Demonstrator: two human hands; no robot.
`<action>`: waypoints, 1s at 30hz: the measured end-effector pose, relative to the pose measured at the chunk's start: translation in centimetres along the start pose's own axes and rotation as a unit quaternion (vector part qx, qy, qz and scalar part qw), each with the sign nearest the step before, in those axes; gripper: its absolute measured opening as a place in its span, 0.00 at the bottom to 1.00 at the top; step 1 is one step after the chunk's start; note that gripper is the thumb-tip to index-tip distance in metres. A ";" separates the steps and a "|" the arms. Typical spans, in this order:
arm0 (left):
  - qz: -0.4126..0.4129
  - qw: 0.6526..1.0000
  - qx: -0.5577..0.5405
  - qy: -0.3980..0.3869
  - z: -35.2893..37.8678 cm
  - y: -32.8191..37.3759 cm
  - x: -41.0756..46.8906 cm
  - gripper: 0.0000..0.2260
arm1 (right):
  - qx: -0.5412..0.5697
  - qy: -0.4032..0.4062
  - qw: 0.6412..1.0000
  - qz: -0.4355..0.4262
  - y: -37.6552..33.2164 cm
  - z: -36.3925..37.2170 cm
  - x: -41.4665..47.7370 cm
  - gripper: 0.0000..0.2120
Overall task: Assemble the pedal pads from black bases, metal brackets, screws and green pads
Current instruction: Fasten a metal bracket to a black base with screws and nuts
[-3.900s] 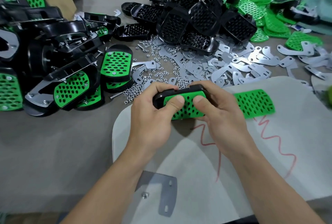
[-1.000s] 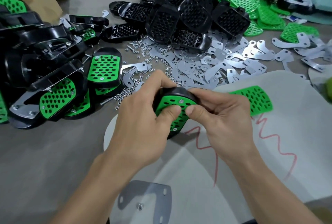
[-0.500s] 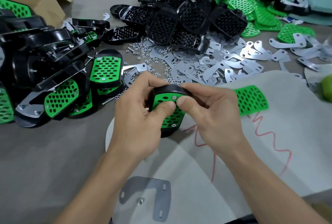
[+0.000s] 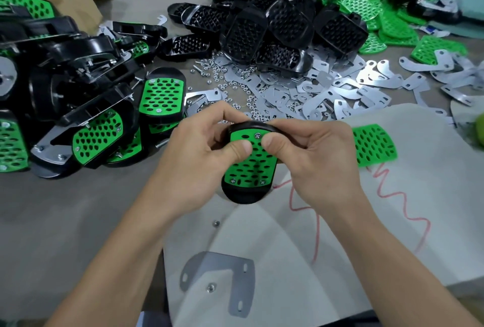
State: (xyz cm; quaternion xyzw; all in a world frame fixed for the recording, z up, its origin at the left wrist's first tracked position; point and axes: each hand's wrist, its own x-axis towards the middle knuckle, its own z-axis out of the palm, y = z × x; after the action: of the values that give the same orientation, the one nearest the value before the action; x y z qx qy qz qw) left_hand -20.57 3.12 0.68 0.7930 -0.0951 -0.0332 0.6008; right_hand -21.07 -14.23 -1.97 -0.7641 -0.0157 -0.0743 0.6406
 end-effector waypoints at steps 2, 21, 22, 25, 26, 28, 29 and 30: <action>-0.013 1.000 -0.014 -0.012 -0.3 0.0 0.2 0.09 | -0.005 0.002 1.000 0.011 0.0 0.0 0.2 0.09; -0.039 0.999 -0.021 -0.020 -0.2 0.2 -1.3 0.30 | 0.285 -0.151 0.938 0.125 1.3 -1.1 1.1 0.28; -0.031 0.999 -0.022 -0.018 -0.1 0.3 -1.4 0.31 | 0.295 -0.150 0.934 0.133 1.3 -1.2 1.1 0.28; -0.005 0.999 -0.028 -0.044 0.2 0.6 -1.8 0.31 | 0.321 -0.149 0.923 0.150 1.1 -1.4 1.2 0.30; 0.000 0.998 -0.033 -0.050 0.3 0.7 -1.9 0.31 | 0.329 -0.150 0.920 0.154 1.0 -1.5 1.2 0.31; 0.011 0.998 -0.039 -0.046 0.5 0.8 -2.0 0.31 | 0.343 -0.155 0.912 0.160 0.8 -1.6 1.1 0.30; 0.018 0.998 -0.040 -0.037 0.6 0.9 -2.2 0.30 | 0.349 -0.158 0.909 0.164 0.8 -1.6 1.1 0.28; 0.028 0.999 -0.037 -0.025 0.8 1.0 -2.4 0.29 | 0.353 -0.160 0.907 0.167 0.8 -1.6 1.0 0.27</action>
State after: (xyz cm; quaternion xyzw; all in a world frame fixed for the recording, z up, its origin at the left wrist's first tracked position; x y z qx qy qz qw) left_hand -23.15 2.51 1.28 0.7661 -0.1312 -0.0395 0.6280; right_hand -20.10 -15.97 -2.33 -0.4811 -0.0157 0.1671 0.8604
